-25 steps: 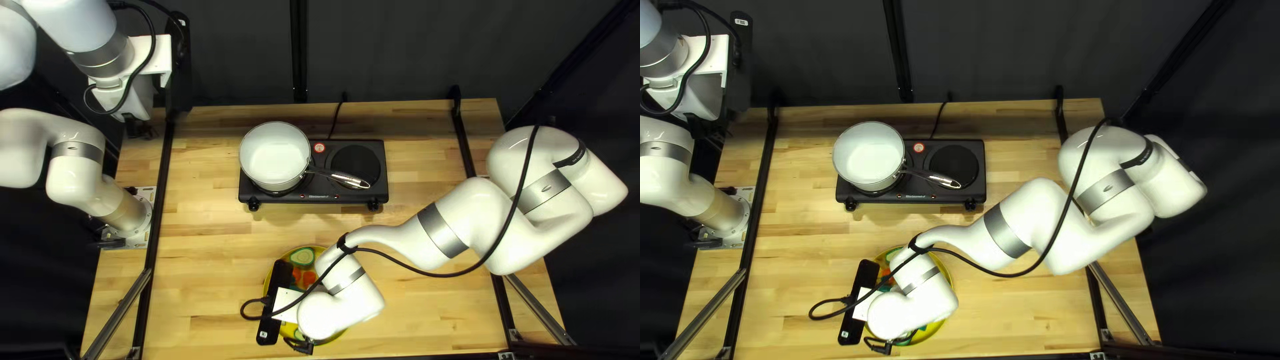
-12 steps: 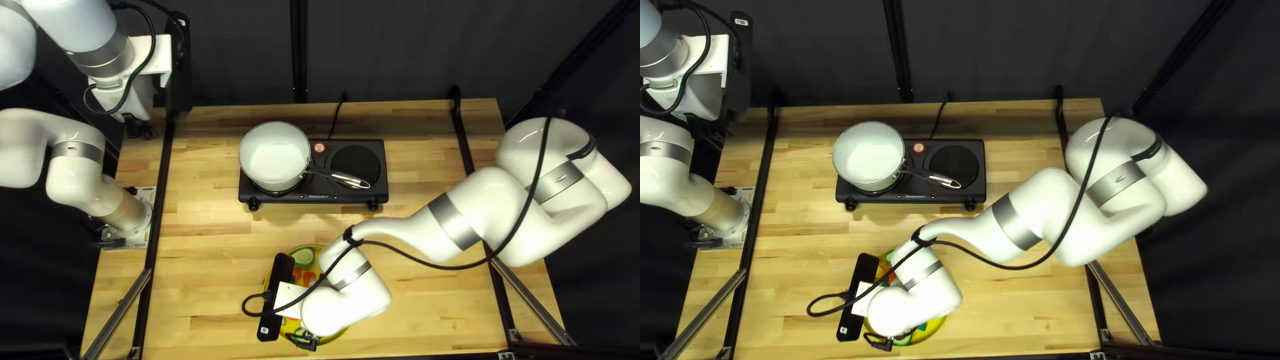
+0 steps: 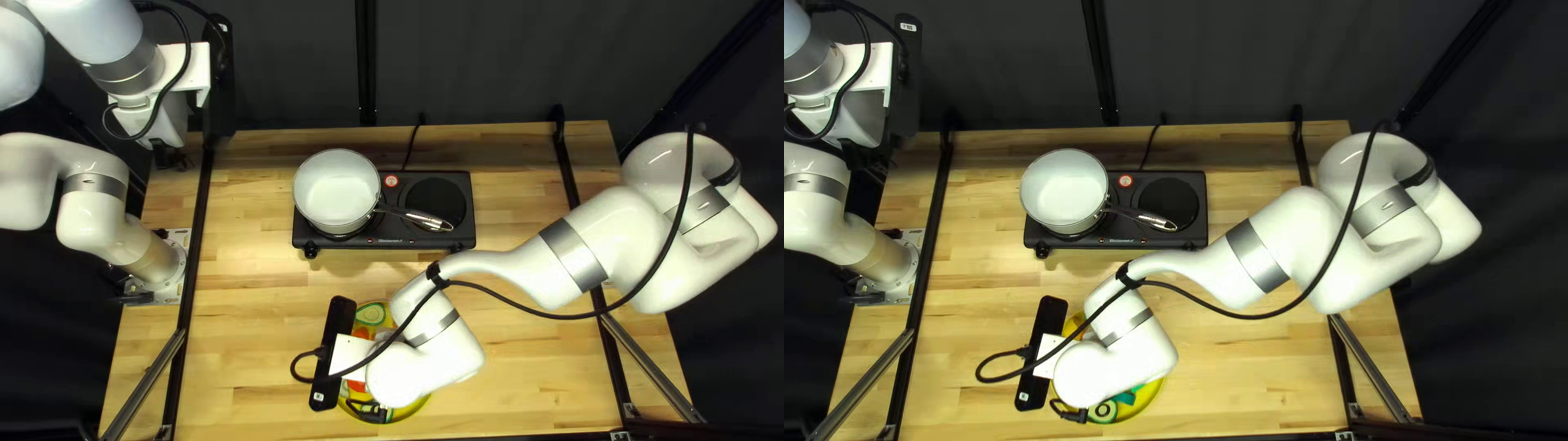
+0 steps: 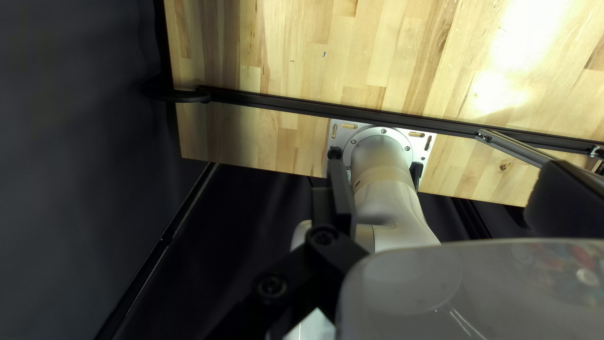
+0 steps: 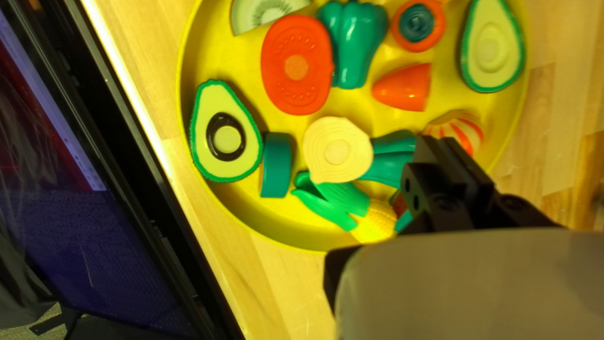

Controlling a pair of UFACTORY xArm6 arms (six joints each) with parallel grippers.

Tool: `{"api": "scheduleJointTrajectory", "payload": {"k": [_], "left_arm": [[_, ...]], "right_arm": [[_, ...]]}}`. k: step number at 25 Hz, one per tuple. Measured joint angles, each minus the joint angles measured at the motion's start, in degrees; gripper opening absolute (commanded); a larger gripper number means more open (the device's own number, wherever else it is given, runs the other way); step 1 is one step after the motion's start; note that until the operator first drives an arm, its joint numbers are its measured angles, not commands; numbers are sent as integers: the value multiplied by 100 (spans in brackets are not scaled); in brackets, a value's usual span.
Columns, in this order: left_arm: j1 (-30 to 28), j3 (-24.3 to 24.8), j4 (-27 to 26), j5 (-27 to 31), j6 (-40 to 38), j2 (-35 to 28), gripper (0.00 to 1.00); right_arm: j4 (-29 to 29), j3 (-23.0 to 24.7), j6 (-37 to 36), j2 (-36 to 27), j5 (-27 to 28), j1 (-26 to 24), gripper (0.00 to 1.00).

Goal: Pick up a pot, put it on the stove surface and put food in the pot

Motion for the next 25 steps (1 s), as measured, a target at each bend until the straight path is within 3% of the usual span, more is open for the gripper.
{"api": "scheduleJointTrajectory", "payload": {"k": [7,16,20,25], "left_arm": [[0,0,0,0,0,0,100],[0,0,0,0,0,0,100],[0,0,0,0,0,0,100],[0,0,0,0,0,0,100]], "right_arm": [[-21,-156,523,419,-223,130,100],[-51,-157,697,476,-324,169,100],[-124,285,796,309,-502,146,100],[-153,1153,1263,-100,-1148,99,100]]}}
